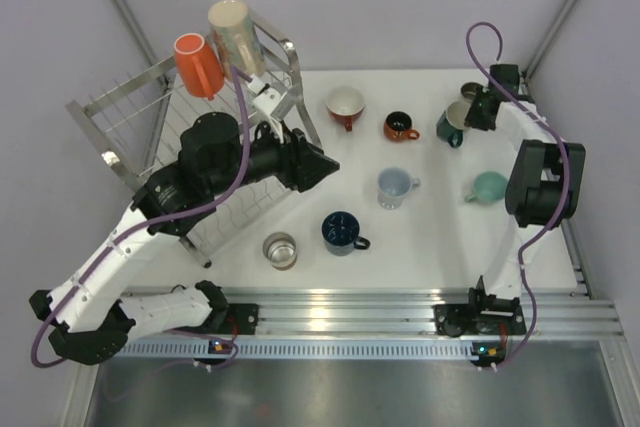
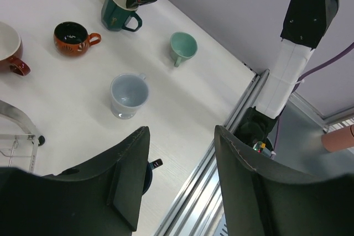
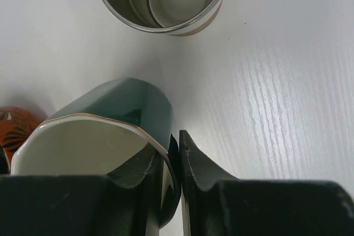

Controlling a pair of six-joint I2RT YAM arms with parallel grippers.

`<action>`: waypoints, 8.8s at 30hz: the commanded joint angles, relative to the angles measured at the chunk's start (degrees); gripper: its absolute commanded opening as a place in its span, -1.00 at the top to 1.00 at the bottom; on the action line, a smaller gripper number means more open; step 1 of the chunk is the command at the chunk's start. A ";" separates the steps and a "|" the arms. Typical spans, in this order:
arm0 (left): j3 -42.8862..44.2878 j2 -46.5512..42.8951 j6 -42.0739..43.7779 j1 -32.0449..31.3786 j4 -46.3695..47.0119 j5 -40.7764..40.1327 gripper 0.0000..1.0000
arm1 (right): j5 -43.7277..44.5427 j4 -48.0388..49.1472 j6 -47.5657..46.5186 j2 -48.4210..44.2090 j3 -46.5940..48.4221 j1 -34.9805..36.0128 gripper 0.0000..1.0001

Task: Load the cups into the dish rack
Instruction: Grab a cup with the right arm, then pass the cup from the right arm to the left, then place the cup upside down on the dish rack

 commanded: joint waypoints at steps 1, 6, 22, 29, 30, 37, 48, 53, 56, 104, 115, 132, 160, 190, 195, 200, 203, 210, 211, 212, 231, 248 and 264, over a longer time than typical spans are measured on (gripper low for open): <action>0.00 -1.98 -0.42 -0.19 3.19 -0.36 -0.12 | -3.31 0.61 2.04 -5.56 0.72 0.95 1.00; -0.09 -2.51 -0.95 -0.11 3.19 -0.19 -0.13 | -8.12 0.79 4.59 -11.00 0.19 0.95 1.00; 5.10 -0.93 -1.48 -0.11 2.39 2.09 -0.22 | -30.90 27.75 28.83 -41.48 -22.03 3.75 1.00; 4.49 0.48 -3.23 -0.11 8.80 5.87 -0.28 | -31.52 44.62 43.86 -52.49 -32.49 8.42 1.00; 4.31 0.74 -4.02 -0.11 9.59 6.31 -0.28 | -31.17 46.73 47.45 -53.63 -33.55 8.68 1.00; 0.71 1.80 -7.45 -0.11 18.99 10.97 -0.29 | -28.80 59.75 60.04 -60.75 -40.14 10.70 1.00; -5.01 6.19 -17.20 -0.11 40.43 17.82 -0.32 | -23.44 71.01 69.19 -65.06 -43.49 16.67 1.00; -4.66 9.44 -18.35 -0.19 43.96 20.20 -0.36 | -21.51 73.21 69.72 -65.33 -44.10 19.93 1.00; -4.74 10.50 -18.44 -0.72 46.16 20.56 -0.37 | -20.80 73.30 68.94 -65.33 -44.37 21.43 1.00; -6.86 14.90 -23.98 -3.62 52.59 10.89 1.00 | -16.05 70.84 61.73 -67.00 -52.02 30.04 0.47; -6.50 11.74 -21.96 -3.53 48.54 5.44 1.00 | -13.77 63.37 59.62 -71.74 -52.72 29.95 -0.01; 2.19 7.25 -8.26 -3.53 28.87 -11.41 1.00 | -7.27 49.93 56.72 -81.06 -54.39 29.87 -0.09; 19.42 2.33 16.27 -3.53 4.77 -57.11 1.00 | -5.33 29.44 46.52 -82.03 -47.45 29.61 -0.99; 33.05 13.22 8.73 9.64 -16.50 -65.86 1.00 | -6.21 21.36 41.16 -85.46 -44.46 28.81 -0.99; 31.64 12.26 5.91 15.27 -17.73 -62.85 1.00 | -5.68 19.51 40.02 -85.98 -43.76 28.73 -0.99; 31.82 12.17 6.61 15.71 -18.52 -65.57 1.00 | -4.98 18.37 39.23 -86.25 -42.96 28.72 -0.99; 31.73 11.82 5.82 15.98 -20.10 -67.77 1.00 | -4.63 18.37 39.40 -86.33 -43.40 28.64 -0.99; 30.76 9.98 4.59 16.24 -21.95 -70.68 1.00 | -4.80 18.37 39.49 -85.98 -43.67 28.72 -0.99; 30.50 9.63 4.59 16.15 -21.95 -70.85 1.00 | -4.89 18.28 39.40 -85.98 -43.67 28.73 -0.99; 30.24 9.54 4.50 16.15 -22.04 -71.03 1.00 | -4.80 18.36 39.40 -85.81 -43.67 28.64 -0.99; 24.96 9.19 -1.83 20.72 -27.66 -62.85 1.00 | -4.54 16.35 38.52 -86.78 -43.14 28.64 -0.99; 19.96 7.25 -3.32 22.31 -27.75 -62.32 0.97 | -6.03 16.70 38.78 -84.93 -43.23 28.64 -0.99; 19.86 6.55 -3.76 22.31 -27.58 -59.25 0.25 | -5.33 16.52 39.14 -85.98 -44.11 28.72 -0.99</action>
